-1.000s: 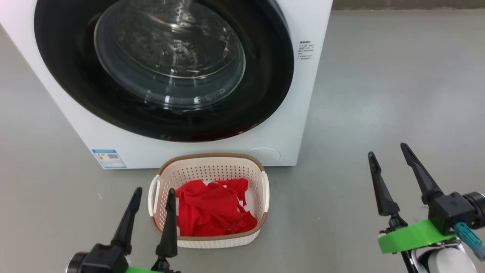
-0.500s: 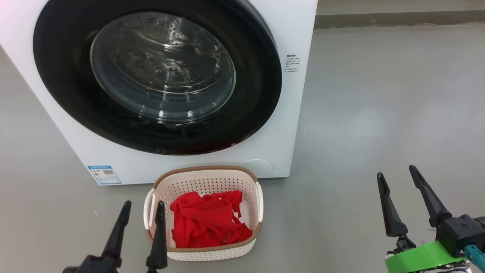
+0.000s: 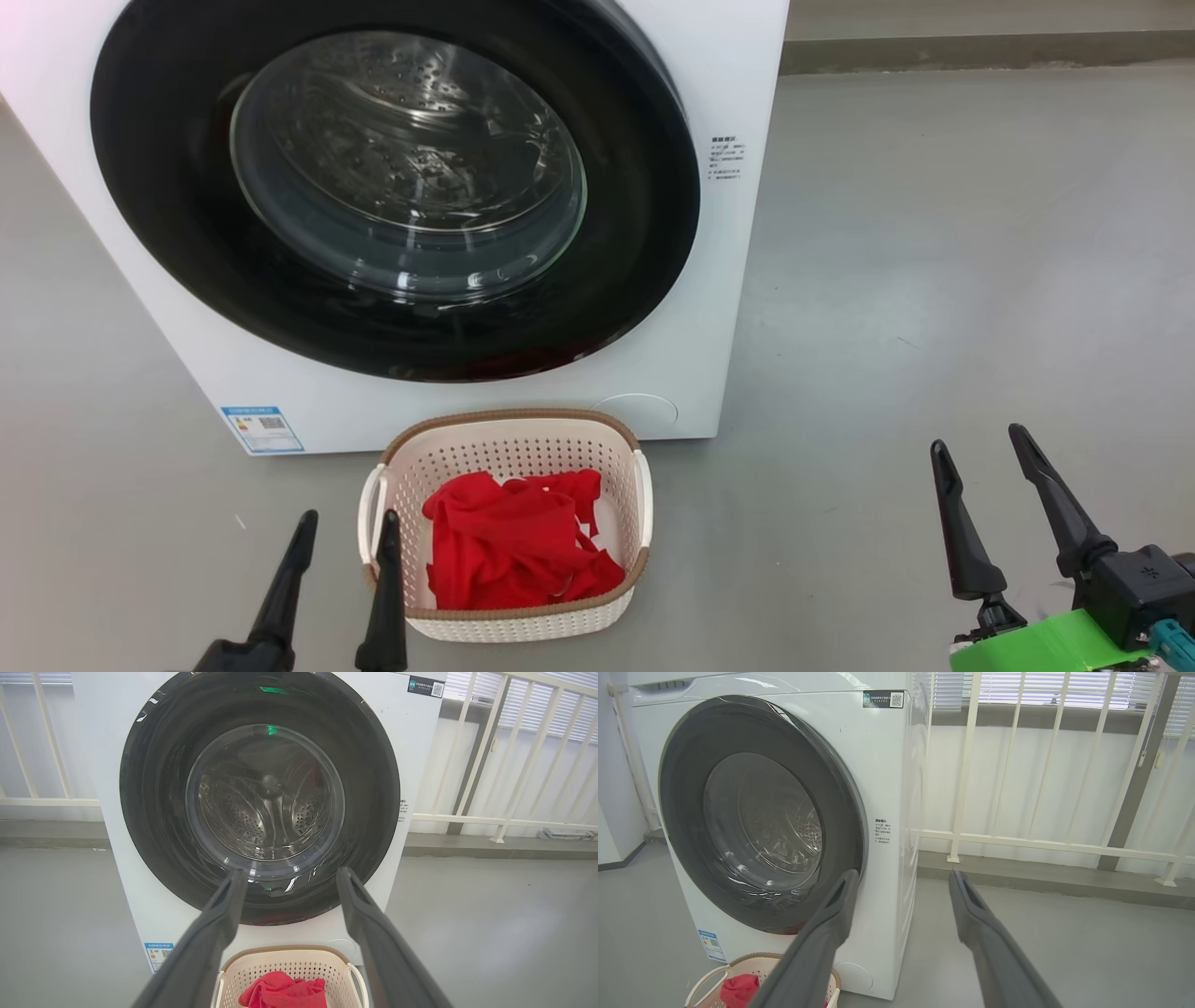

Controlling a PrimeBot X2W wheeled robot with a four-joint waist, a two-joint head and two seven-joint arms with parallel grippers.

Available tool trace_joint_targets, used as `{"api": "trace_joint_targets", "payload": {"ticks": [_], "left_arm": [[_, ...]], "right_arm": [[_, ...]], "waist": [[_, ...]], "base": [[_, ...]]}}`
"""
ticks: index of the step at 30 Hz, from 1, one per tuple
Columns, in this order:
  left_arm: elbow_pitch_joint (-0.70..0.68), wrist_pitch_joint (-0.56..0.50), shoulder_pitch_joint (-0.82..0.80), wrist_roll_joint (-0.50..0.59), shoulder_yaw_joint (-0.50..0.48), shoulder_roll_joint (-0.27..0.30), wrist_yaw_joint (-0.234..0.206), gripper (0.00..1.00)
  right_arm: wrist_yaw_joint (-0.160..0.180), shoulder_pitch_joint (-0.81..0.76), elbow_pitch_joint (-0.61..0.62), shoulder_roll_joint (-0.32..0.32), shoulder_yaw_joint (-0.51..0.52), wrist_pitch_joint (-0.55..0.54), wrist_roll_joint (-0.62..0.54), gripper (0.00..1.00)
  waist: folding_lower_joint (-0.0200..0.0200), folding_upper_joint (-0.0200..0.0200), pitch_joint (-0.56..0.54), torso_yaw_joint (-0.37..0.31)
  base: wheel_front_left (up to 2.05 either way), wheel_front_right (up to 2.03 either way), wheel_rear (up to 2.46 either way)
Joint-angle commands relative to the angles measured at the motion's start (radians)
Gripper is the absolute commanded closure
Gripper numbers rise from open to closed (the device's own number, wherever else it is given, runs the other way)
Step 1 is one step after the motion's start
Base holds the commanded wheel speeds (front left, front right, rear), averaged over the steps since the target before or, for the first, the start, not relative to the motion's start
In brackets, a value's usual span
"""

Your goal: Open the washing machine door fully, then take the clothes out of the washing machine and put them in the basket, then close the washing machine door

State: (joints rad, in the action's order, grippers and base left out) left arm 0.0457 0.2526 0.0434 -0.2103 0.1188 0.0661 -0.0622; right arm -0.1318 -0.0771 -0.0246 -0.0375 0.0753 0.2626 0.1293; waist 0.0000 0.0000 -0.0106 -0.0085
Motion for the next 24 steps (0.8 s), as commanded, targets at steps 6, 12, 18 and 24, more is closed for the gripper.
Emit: {"api": "trace_joint_targets", "payload": {"ticks": [6, 12, 18, 24], "left_arm": [[-0.028, 0.009, -0.025, 0.013, -0.037, 0.005, 0.012, 0.00], [0.036, -0.009, 0.002, -0.010, 0.005, -0.009, 0.017, 1.00], [0.042, -0.026, -0.005, -0.079, -0.006, -0.008, 0.025, 1.00], [0.049, -0.042, -0.013, -0.148, -0.016, -0.007, 0.032, 1.00]], "right_arm": [[0.001, 0.019, 0.031, -0.013, -0.026, -0.001, 0.003, 0.00], [0.000, -0.006, -0.042, 0.012, -0.002, -0.002, 0.018, 1.00], [0.000, 0.003, -0.049, 0.007, -0.004, -0.018, 0.094, 1.00], [0.000, 0.014, -0.060, 0.002, -0.007, -0.032, 0.169, 1.00]], "waist": [[0.0000, 0.0000, 0.005, 0.004], [0.0000, 0.0000, 0.006, 0.005], [0.0012, 0.0000, 0.005, 0.005], [0.0001, 0.0000, 0.006, 0.005]], "base": [[0.00, 0.00, 0.00], [0.00, 0.00, 0.00], [0.00, 0.00, 0.00], [0.00, 0.00, 0.00]]}}
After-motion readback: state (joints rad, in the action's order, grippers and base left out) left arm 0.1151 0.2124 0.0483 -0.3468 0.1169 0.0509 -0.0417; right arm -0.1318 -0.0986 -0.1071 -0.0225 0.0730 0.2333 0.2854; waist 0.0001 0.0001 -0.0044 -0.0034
